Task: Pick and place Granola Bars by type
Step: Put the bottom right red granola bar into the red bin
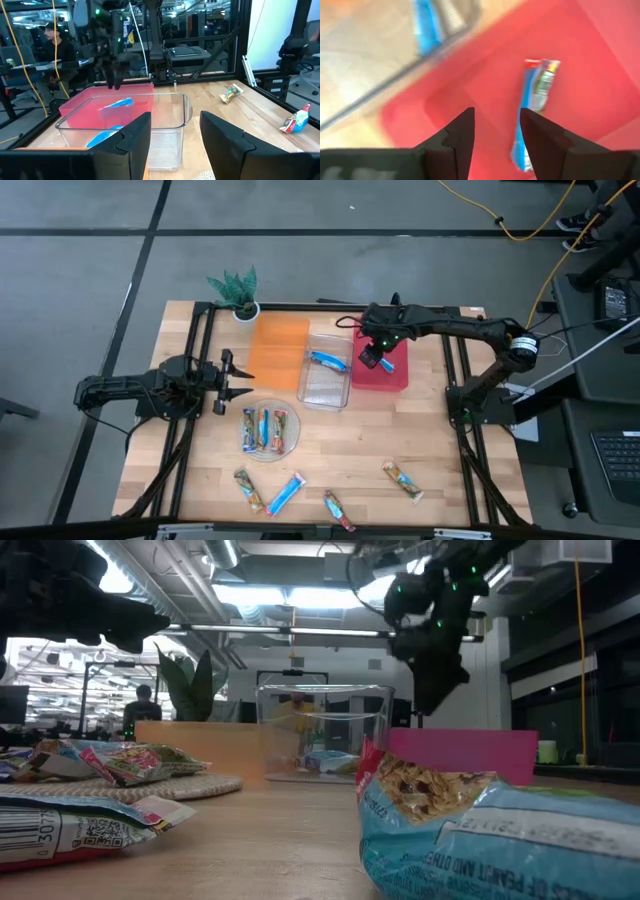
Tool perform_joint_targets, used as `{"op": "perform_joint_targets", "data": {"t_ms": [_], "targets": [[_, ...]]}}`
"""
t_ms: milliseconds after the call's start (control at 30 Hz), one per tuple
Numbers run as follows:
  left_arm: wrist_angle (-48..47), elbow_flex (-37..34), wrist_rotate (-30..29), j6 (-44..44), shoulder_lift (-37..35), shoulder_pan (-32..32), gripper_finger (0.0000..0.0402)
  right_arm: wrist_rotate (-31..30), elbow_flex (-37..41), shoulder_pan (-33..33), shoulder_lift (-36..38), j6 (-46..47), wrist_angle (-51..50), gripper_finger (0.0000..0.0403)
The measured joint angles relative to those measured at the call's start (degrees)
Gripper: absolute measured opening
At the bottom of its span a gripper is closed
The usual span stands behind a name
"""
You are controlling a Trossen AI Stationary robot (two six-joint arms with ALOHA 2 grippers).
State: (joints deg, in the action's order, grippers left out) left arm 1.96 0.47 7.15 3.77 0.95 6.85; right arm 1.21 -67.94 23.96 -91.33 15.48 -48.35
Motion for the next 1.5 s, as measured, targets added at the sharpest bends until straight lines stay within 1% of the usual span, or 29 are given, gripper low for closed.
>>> {"op": "perform_joint_targets", "data": {"t_ms": [200, 333, 667, 800, 933, 1000, 1133, 1300, 1500], "targets": [[0.0, 0.0, 0.0, -0.01, 0.0, 0.01, 0.0161, -0.04, -6.43, -8.29, 0.02, 2.28, -6.56, 0.0161], [0.0, 0.0, 0.0, 0.0, 0.0, 0.01, 0.0163, -0.05, -9.78, -15.23, 0.02, 4.69, -7.84, 0.0161], [0.0, 0.0, -0.01, 0.0, 0.0, 0.02, 0.0161, -0.07, -14.14, -33.96, 0.02, 12.71, -7.35, 0.0161], [0.0, 0.0, 0.0, 0.0, 0.0, 0.02, 0.0164, -0.27, -14.51, -41.15, 0.02, 15.65, -4.46, 0.0161], [0.0, 0.0, 0.01, 0.0, 0.0, 0.01, 0.0163, -0.23, -14.51, -47.62, 0.02, 15.86, -1.26, 0.0161], [0.0, 0.0, -0.01, 0.0, 0.0, 0.0, 0.0161, -0.23, -14.51, -50.36, 0.02, 14.35, 0.25, 0.0161], [0.0, 0.0, -0.01, 0.0, 0.0, 0.0, 0.0163, -0.05, -14.51, -54.58, -0.05, 10.53, 5.48, 0.0161], [0.0, 0.0, -0.01, -0.01, 0.0, 0.01, 0.0164, 0.54, -14.51, -56.75, -2.33, 4.34, 15.2, 0.0161], [0.0, 0.0, 0.01, 0.0, 0.0, 0.0, 0.0162, 6.43, -14.51, -56.76, -8.34, 3.74, 21.33, 0.0161]]}}
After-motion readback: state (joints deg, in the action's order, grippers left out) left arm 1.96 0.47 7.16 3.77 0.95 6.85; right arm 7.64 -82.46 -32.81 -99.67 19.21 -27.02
